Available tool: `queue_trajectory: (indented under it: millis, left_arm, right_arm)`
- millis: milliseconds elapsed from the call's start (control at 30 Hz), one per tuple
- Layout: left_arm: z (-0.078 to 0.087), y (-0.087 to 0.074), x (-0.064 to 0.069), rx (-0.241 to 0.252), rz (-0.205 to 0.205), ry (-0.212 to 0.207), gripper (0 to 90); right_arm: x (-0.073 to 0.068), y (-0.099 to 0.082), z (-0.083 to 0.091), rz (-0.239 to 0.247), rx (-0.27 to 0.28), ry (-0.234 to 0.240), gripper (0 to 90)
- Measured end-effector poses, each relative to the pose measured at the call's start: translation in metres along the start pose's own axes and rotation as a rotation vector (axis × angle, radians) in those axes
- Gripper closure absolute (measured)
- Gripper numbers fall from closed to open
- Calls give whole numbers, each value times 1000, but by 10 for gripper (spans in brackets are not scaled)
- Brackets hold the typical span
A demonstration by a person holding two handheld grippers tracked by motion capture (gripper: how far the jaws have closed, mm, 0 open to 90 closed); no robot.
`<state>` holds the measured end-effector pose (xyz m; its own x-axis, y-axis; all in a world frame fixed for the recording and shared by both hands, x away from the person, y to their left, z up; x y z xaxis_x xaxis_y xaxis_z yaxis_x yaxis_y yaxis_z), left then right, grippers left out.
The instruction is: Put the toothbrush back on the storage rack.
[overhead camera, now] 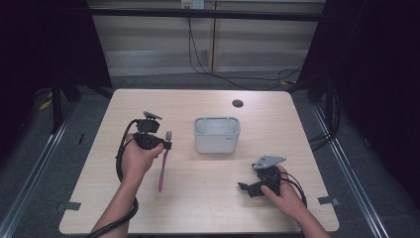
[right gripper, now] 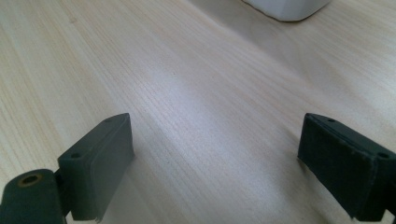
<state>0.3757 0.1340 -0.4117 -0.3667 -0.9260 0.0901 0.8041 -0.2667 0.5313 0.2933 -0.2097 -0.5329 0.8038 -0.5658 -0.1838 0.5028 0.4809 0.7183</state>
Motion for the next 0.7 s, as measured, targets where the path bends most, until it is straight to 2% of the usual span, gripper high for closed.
queue_trajectory:
  millis: [67,300,700]
  left_arm:
    - [3,2,0,31,5,-1,851]
    - [13,9,-3,90,16,-1,851]
    - [23,18,-8,217,31,13,851]
  right_arm:
    - [0,0,0,0,-1,1,97]
    - [0,0,0,0,-1,0,97]
    - [0,0,0,0,-1,0,97]
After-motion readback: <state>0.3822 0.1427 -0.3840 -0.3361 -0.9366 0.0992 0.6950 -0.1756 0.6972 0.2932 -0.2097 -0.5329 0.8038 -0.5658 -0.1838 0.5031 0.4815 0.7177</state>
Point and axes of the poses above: each handheld gripper's, and its own axes: z roughly backward along the jaws, y roughly out of its top, x roughly to its right, the point moved 3 cm from there along -z, roughly forward along the jaws, and after that the axes turned 13 degrees about y, right-handed, at the moved point
